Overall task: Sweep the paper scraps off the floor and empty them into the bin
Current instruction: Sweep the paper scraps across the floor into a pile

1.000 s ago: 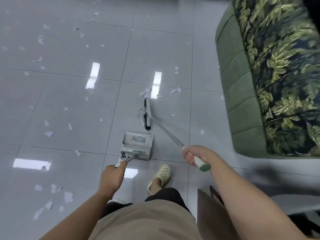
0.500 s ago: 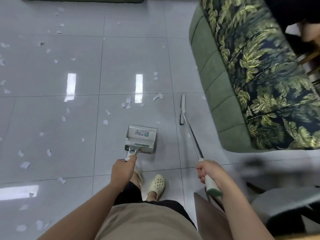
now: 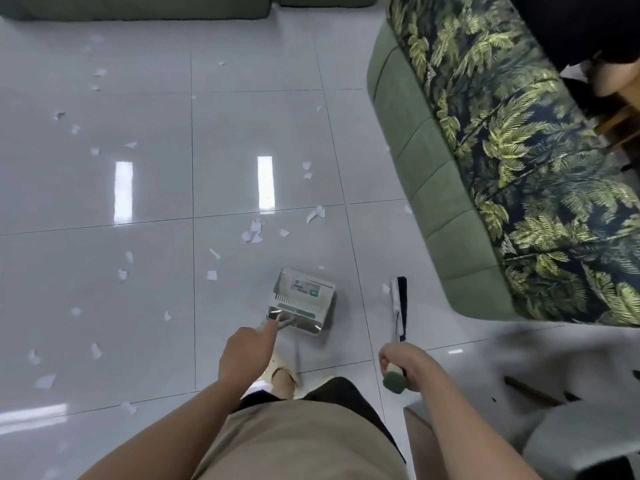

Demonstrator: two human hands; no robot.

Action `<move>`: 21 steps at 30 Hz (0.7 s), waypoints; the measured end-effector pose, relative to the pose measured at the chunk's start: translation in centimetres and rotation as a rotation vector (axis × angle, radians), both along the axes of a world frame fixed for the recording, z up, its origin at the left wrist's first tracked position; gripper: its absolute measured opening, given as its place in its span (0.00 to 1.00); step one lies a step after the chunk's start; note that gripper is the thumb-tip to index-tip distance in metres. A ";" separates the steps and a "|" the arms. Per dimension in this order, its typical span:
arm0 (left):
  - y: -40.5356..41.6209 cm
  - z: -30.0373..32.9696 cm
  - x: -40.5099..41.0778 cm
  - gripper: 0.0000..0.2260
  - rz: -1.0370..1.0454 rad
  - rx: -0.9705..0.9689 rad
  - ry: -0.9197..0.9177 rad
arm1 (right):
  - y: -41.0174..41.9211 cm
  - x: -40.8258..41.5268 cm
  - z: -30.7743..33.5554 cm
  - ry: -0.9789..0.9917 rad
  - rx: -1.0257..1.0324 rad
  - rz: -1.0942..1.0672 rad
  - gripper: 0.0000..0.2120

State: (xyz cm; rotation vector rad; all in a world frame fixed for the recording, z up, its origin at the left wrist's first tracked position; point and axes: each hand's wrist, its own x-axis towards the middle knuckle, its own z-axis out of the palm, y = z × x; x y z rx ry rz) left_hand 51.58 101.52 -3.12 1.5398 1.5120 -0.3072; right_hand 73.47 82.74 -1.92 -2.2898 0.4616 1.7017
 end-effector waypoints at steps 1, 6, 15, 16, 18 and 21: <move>0.3 0.1 -0.3 0.25 0.044 -0.005 0.002 | 1.9 -1.0 -0.2 0.043 0.025 0.008 0.13; 0.6 0.4 -1.0 0.22 0.164 -0.023 0.021 | 8.9 -4.7 0.7 0.182 0.070 0.254 0.09; 1.6 1.6 1.4 0.29 0.497 0.008 0.032 | 20.0 0.0 -1.1 0.336 0.226 0.571 0.03; 1.6 1.6 2.4 0.29 0.537 0.020 0.037 | 21.1 1.8 -1.2 0.348 0.240 0.549 0.02; 1.1 1.7 4.7 0.29 0.579 0.038 0.043 | 22.4 6.1 -1.0 0.373 0.261 0.459 0.03; 0.5 1.6 9.1 0.28 0.602 0.048 0.029 | 22.0 12.2 -0.1 0.390 0.310 0.393 0.06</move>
